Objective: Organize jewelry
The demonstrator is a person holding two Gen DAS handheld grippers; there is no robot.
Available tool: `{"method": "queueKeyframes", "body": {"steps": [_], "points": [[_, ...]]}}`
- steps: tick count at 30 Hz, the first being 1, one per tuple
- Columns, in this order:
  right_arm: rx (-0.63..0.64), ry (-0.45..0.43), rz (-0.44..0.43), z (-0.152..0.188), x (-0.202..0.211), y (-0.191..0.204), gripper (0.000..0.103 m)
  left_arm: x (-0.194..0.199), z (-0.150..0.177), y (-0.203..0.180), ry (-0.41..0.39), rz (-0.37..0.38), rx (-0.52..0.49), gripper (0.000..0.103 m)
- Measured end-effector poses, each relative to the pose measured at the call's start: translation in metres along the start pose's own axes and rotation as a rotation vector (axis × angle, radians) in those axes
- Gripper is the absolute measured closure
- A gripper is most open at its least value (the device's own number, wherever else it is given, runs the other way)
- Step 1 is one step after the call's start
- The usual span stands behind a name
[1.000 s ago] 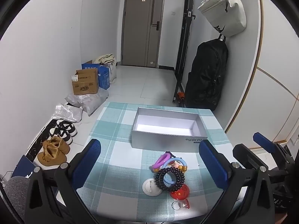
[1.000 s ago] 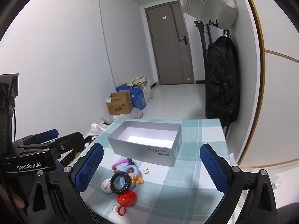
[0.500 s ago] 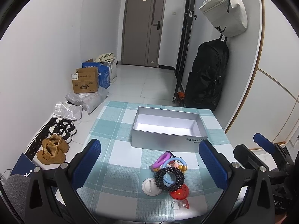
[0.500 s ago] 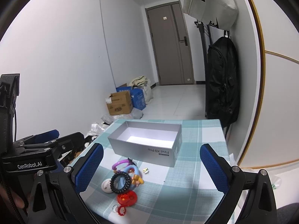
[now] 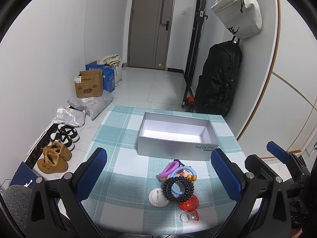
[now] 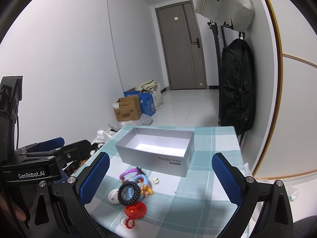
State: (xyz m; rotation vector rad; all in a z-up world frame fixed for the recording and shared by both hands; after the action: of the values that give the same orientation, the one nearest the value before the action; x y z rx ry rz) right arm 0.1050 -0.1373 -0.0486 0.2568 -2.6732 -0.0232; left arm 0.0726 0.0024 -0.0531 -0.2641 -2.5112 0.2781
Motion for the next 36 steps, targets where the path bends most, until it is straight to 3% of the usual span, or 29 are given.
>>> {"method": "queueKeyframes", "body": {"steps": [31,36], "points": [[0.006,0.015,-0.001,0.007,-0.006,0.003,0.000,-0.005,0.004,0.003,0.015,0.021,0.034,0.001],[0.010,0.042,-0.003,0.011,-0.011,0.006,0.000,-0.008,0.006,0.005,0.037,0.062,0.064,0.001]]}}
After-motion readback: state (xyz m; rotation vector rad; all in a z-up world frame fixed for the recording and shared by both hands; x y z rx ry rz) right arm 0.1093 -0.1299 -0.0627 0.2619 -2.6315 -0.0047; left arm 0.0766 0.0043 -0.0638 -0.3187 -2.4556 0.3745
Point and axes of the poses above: each gripper's, at about its wrist camera, not at the fingertips, and x roughly against the way its jaws point, y to its left, z to its underside, the point moved 9 cm from there along -x, roughly the way its jaws point, and after that the axes turned 13 degrees about z, right-handed, at the moved point
